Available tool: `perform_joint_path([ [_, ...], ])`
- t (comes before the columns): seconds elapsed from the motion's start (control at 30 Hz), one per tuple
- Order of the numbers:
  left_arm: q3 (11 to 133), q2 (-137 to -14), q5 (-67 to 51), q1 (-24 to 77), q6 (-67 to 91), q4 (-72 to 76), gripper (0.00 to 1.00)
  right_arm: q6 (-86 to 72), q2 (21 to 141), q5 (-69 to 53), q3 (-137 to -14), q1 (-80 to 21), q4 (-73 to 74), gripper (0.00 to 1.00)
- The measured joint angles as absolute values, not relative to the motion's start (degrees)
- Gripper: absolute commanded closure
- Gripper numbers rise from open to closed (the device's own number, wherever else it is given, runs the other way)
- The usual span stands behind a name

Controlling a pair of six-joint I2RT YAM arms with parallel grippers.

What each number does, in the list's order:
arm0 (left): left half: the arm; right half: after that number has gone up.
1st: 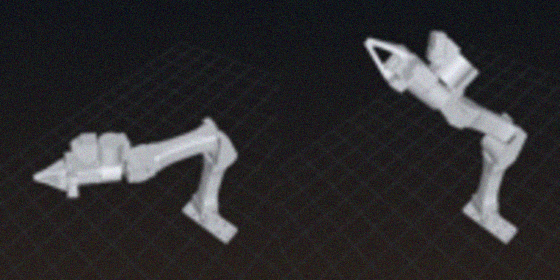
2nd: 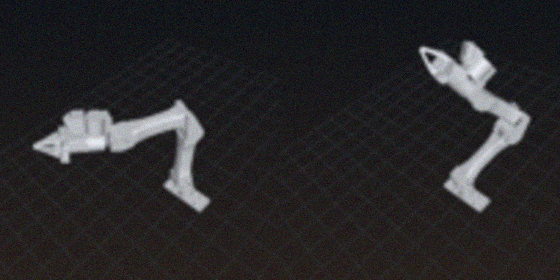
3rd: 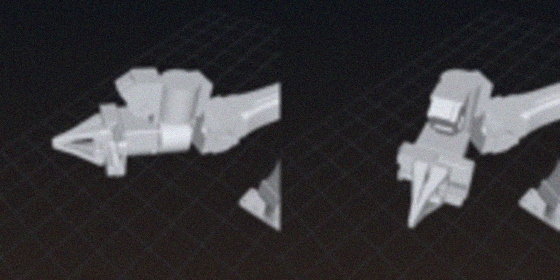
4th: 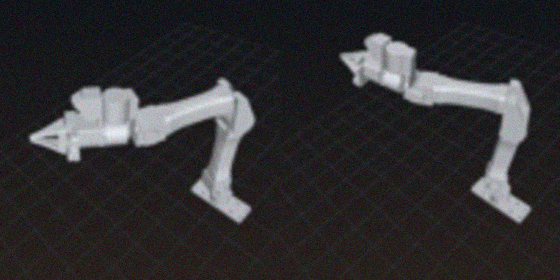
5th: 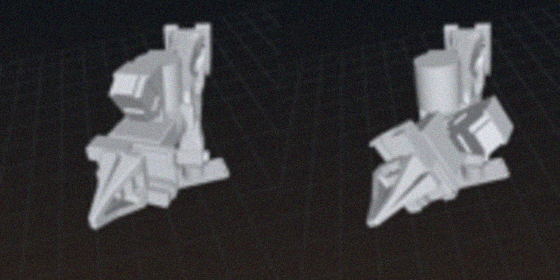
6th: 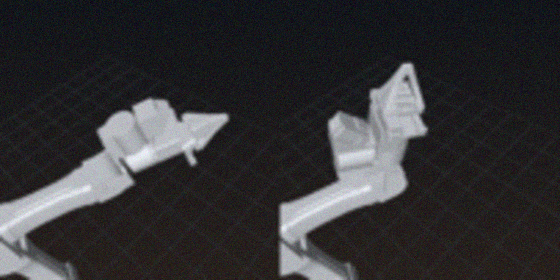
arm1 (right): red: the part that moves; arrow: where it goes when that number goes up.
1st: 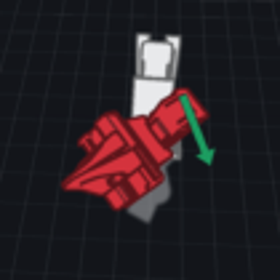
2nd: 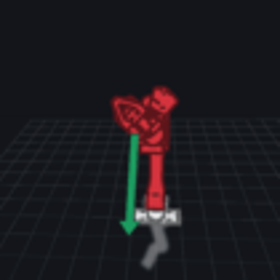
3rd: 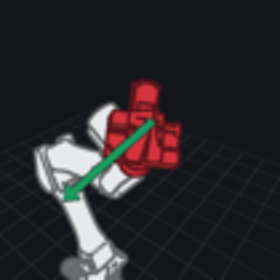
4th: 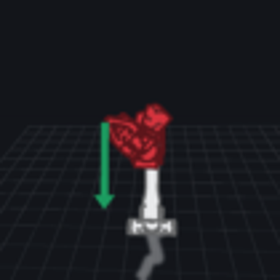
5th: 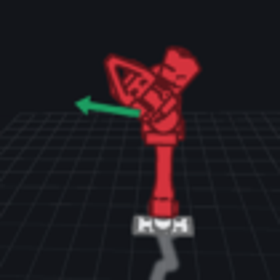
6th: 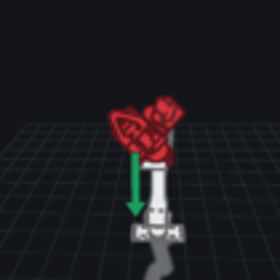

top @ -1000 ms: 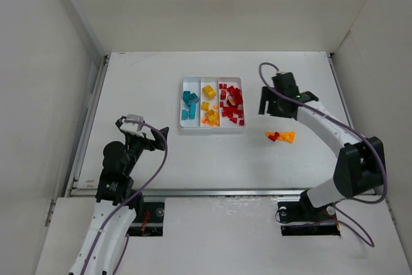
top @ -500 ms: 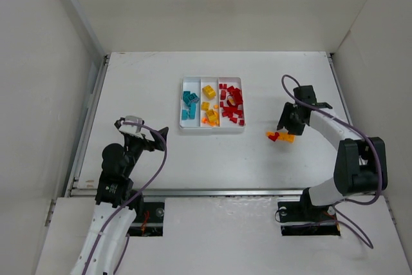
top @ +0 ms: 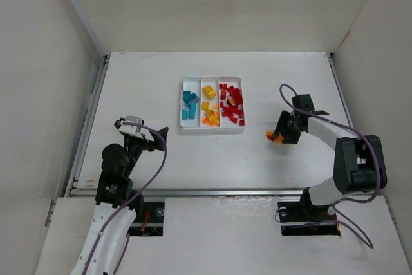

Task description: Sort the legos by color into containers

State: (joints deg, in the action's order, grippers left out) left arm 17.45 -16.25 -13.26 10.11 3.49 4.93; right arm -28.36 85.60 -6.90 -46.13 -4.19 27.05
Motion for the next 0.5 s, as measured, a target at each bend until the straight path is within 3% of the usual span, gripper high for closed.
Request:
perform_joint_path([
  [0.23,17.4,-16.3,-13.3,10.1,3.5,4.9,0.01,-28.3,86.8,-5.7,-46.9,-6.7,25.8,0.39],
  [0.43,17.4,-16.3,-13.3,10.1,3.5,4.9,0.01,-28.0,89.4,-4.1,-50.0,-11.2,25.1,0.58],
  [0.5,17.4,-16.3,-13.3,10.1,3.5,4.9,0.01,-27.9,89.5,-3.8,-50.1,-11.9,25.1,0.59],
])
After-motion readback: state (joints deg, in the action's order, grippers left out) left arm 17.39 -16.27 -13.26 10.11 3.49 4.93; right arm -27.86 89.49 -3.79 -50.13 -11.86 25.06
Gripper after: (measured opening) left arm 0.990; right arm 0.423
